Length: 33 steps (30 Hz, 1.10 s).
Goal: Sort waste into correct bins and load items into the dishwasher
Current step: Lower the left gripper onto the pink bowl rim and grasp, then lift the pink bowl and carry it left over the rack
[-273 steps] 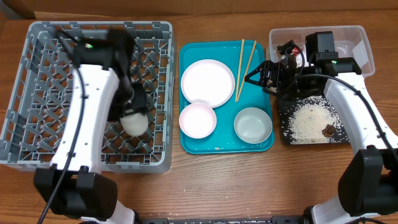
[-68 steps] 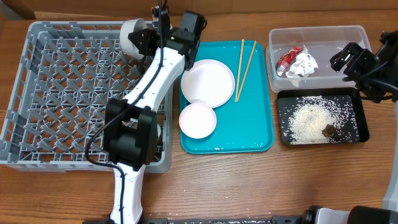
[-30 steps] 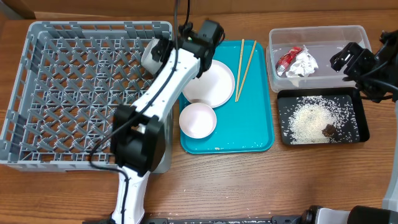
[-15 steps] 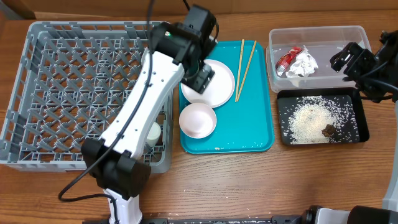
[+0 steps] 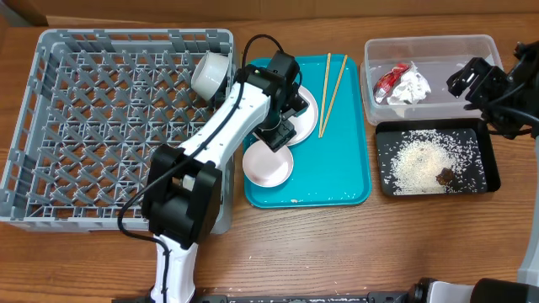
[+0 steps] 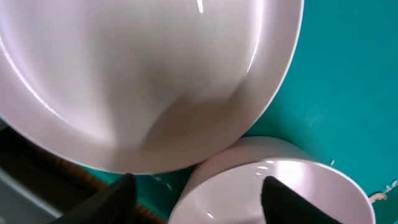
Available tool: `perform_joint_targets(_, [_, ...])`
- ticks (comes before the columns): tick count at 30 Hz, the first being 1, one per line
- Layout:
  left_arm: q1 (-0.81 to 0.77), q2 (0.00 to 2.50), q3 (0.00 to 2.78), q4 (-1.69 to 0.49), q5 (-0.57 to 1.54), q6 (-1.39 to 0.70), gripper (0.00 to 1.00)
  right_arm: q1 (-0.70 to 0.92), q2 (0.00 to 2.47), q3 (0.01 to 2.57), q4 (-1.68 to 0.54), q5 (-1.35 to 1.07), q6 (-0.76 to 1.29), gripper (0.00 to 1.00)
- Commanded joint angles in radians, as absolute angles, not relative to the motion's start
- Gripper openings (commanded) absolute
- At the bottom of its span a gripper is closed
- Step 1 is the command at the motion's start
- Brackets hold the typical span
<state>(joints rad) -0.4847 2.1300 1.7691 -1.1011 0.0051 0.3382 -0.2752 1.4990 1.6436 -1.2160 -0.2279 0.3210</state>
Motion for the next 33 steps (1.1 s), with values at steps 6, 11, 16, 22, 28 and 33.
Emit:
perform_joint_targets(6, [-0.492, 2.175, 1.726, -1.105, 0.028, 0.363, 0.53, -0.278, 1.494, 1.657, -1.209, -0.221, 0.326, 1.0])
perform_joint_targets(11, [-0.491, 2.175, 1.708, -1.106, 0.053, 0.363, 0.4, -0.278, 1.494, 1.657, -1.209, -0.221, 0.326, 1.0])
perform_joint_targets(16, [-0.492, 2.175, 1.704, -1.109, 0.057, 0.358, 0.24, -0.278, 1.494, 1.657, -1.209, -0.221, 0.326, 1.0])
perform_joint_targets(22, [-0.493, 2.175, 1.705, -1.123, 0.081, 0.324, 0.04, -0.278, 1.494, 1.657, -1.209, -0.221, 0.326, 1.0])
perform_joint_targets(28, [-0.494, 2.134, 1.791, -1.304, 0.17, 0.253, 0.04, -0.278, 1.494, 1.657, -1.209, -0.221, 0.326, 1.0])
perform_joint_targets(33, [-0.494, 1.982, 1.874, -1.341, 0.172, 0.15, 0.04, -0.278, 1.494, 1.657, -1.209, -0.221, 0.326, 1.0])
